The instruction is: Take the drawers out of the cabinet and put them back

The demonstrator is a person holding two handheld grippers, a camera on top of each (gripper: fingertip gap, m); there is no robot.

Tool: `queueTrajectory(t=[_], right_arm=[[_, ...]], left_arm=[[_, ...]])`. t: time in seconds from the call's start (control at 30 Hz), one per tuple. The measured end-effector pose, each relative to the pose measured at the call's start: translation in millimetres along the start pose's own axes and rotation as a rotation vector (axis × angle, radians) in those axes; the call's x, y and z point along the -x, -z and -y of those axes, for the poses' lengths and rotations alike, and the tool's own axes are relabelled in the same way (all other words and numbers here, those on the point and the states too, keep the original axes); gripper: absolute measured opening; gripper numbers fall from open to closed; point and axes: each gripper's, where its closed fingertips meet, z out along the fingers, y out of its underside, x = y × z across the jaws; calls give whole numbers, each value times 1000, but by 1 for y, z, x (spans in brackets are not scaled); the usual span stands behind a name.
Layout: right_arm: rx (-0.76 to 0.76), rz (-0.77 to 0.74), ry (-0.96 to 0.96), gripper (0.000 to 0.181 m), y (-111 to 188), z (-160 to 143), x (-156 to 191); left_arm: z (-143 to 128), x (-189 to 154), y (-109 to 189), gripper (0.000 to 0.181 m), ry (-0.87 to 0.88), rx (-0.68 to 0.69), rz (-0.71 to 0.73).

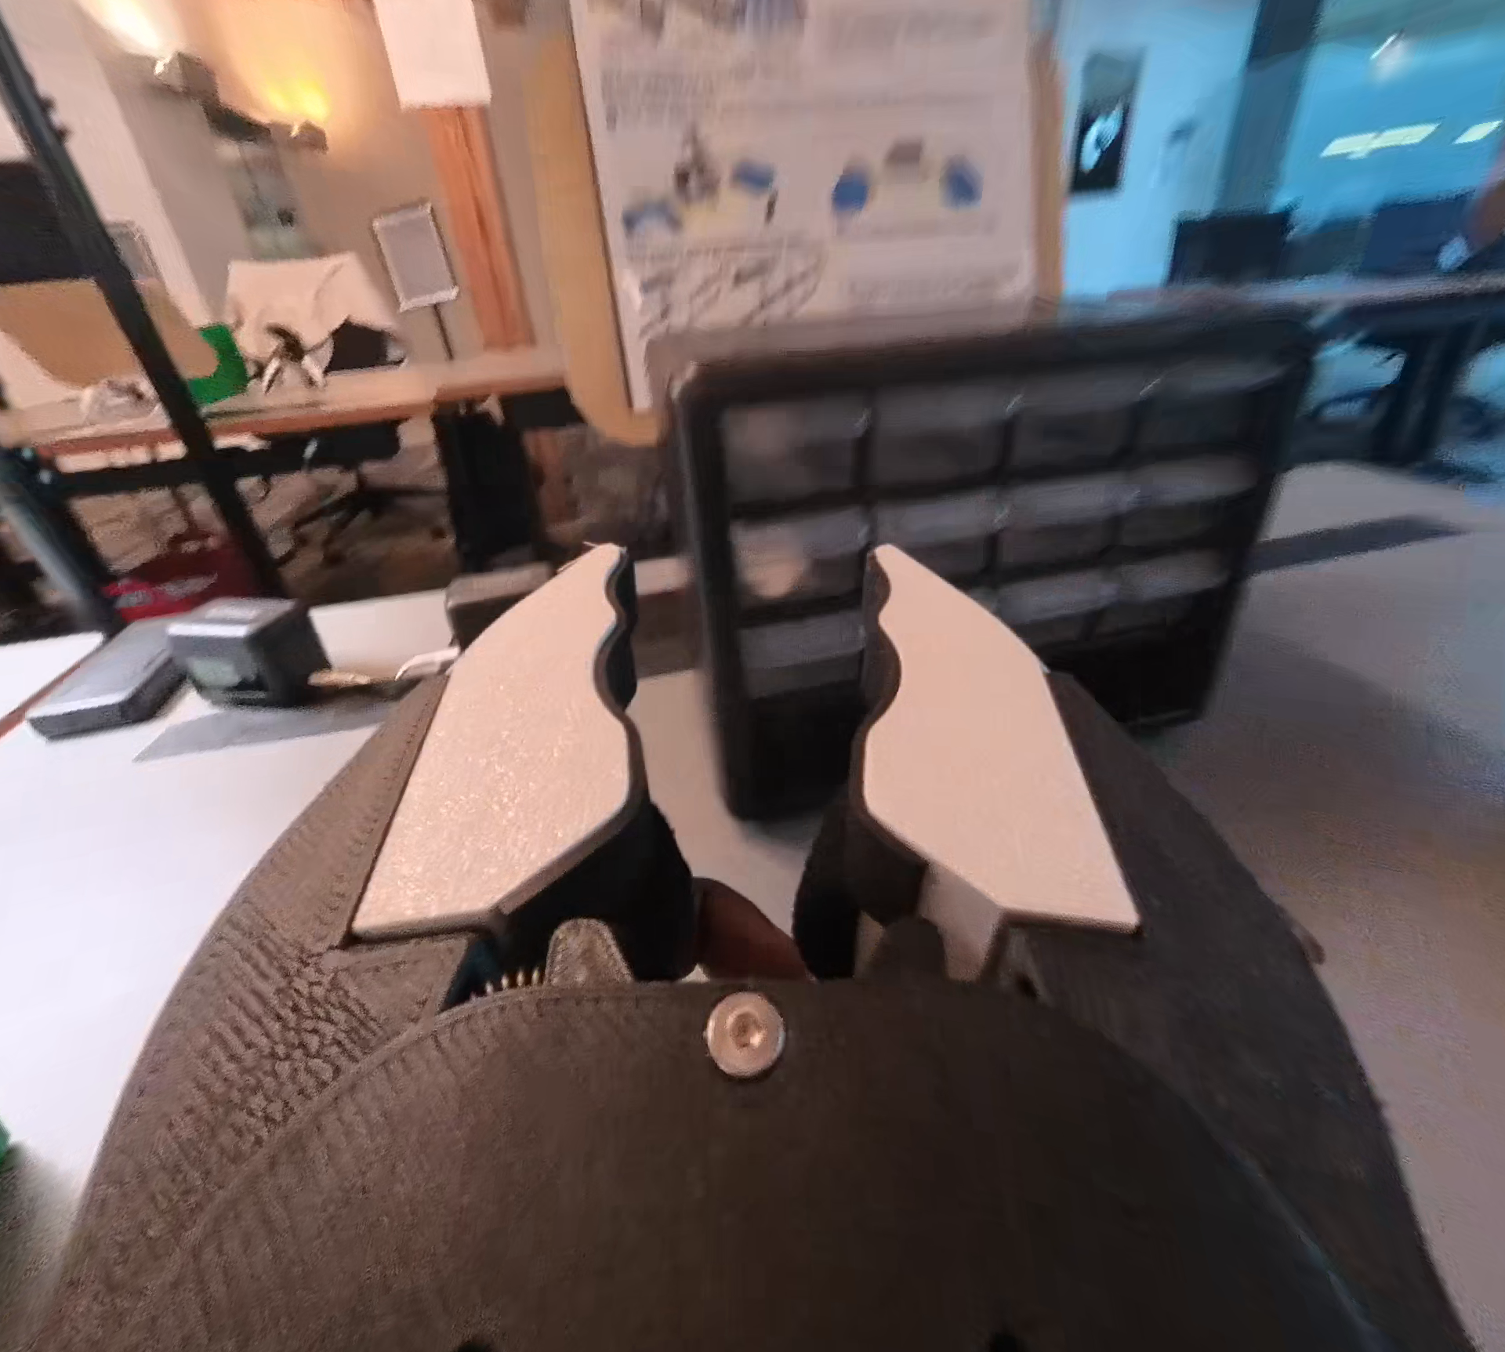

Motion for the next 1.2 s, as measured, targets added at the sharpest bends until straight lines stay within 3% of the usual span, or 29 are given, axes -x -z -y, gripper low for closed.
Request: queueTrajectory(t=[0.07, 0.17, 0.33, 0.5, 0.7, 0.8, 1.0, 1.2], right_arm=[[126, -59, 149, 67, -31, -45, -20], [221, -107, 330, 54, -63, -85, -39], [184, -124, 384, 38, -97, -92, -42], [238, -124, 426, 21, -116, -105, -45], [250, -139, 429, 20, -118, -106, -47], [270, -146, 445, 20, -118, -106, -47], [289, -159, 455, 20, -116, -106, -46], [336, -148, 483, 20, -93, -103, -43]], left_arm=[[-38, 5, -25, 53, -48, 103, 9], [-67, 12, -49, 53, -63, 148, 21], [-90, 2, -73, 48, 38, 189, -106], [-94, -2, -81, 45, 9, 176, -139], [-91, 6, -75, 20, 125, 143, -168], [-83, 6, -77, 23, 135, 110, -162], [-80, 9, -79, 18, -50, 157, -58], [-77, -4, -49, 19, -78, 193, -91]])
